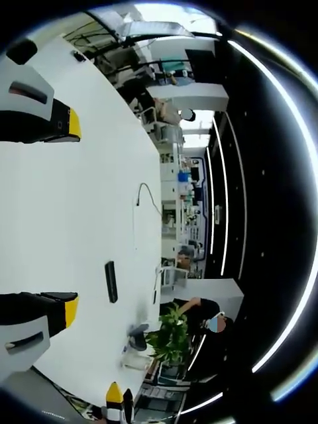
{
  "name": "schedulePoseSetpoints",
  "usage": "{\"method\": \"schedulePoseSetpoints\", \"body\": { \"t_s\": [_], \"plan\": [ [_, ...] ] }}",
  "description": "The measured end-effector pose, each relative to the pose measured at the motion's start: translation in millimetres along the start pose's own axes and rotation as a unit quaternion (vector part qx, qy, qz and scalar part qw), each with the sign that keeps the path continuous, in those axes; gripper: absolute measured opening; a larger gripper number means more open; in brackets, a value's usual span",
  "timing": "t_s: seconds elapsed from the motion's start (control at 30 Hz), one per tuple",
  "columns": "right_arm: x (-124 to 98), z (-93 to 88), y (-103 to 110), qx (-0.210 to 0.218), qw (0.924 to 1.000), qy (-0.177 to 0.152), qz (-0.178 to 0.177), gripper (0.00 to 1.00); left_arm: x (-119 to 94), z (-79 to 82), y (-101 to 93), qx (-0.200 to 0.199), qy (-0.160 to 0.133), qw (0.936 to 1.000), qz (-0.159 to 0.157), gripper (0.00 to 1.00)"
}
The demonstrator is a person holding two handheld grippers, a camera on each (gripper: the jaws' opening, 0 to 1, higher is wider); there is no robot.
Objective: Press the specified remote control buttons in sequence, fully releasing each button before pressing the next.
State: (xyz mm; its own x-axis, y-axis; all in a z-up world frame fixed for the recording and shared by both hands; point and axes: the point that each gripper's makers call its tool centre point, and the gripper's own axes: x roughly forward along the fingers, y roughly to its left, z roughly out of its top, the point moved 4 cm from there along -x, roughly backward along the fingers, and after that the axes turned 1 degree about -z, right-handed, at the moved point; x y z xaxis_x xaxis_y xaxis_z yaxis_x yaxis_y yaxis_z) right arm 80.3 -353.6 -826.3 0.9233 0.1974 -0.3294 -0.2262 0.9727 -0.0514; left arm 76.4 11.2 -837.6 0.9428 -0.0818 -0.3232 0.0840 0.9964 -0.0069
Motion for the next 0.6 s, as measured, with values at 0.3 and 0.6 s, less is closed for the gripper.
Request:
{"method": "schedulePoseSetpoints", "body": {
  "t_s": [0.3,0.6],
  "plan": [
    [0.9,-0.7,2.2,-0.006,1.0000,0.004,0.003,0.89,1.0,0.1,-1.5,0.003,0.000,1.0000,-0.004,0.99],
    [0.7,-0.4,1.3,-0.007,1.0000,0.002,0.001,0.90,2.0,-2.0,-2.7,0.007,0.008,0.9999,-0.007,0.99]
  ]
}}
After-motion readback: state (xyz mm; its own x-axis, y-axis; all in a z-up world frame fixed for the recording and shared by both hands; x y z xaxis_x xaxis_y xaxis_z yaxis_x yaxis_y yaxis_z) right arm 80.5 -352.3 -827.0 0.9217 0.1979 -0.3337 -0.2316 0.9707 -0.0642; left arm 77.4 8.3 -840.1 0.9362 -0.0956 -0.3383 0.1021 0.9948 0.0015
